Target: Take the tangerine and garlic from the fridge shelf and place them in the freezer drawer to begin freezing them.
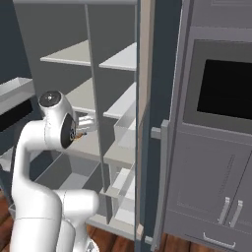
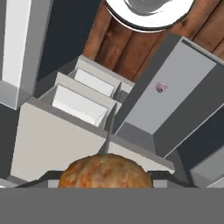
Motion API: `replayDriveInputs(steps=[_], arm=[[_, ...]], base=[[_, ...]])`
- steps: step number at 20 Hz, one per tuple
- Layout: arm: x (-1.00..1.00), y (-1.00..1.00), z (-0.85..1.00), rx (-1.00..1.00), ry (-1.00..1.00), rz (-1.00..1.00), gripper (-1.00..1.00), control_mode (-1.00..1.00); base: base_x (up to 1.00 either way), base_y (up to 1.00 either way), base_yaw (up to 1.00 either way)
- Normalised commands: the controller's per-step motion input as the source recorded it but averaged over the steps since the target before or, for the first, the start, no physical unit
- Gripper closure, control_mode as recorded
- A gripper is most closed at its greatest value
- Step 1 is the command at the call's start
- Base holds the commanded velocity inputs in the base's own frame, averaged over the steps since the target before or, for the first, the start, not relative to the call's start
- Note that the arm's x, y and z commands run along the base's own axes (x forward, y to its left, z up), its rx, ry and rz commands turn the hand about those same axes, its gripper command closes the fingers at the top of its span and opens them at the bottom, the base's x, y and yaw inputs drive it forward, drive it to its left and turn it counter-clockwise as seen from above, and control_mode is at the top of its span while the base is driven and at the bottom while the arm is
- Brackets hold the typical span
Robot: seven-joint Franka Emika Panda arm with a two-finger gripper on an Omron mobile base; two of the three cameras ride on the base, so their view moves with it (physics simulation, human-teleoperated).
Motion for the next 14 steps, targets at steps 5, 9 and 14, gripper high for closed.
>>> replayDriveInputs(steps=[5,9,14], arm=[[0.12,0.76,-0.90,0.00,0.34,0.16,1.00,-1.00],[0.01,0.49,-0.81,0.00,0.29,0.17,1.00,-1.00],[0.00,0.43,-0.80,0.00,0.24,0.19,1.00,-1.00]], base=[[0.00,0.00,0.00],[0.00,0.00,0.00],[0.00,0.00,0.00]])
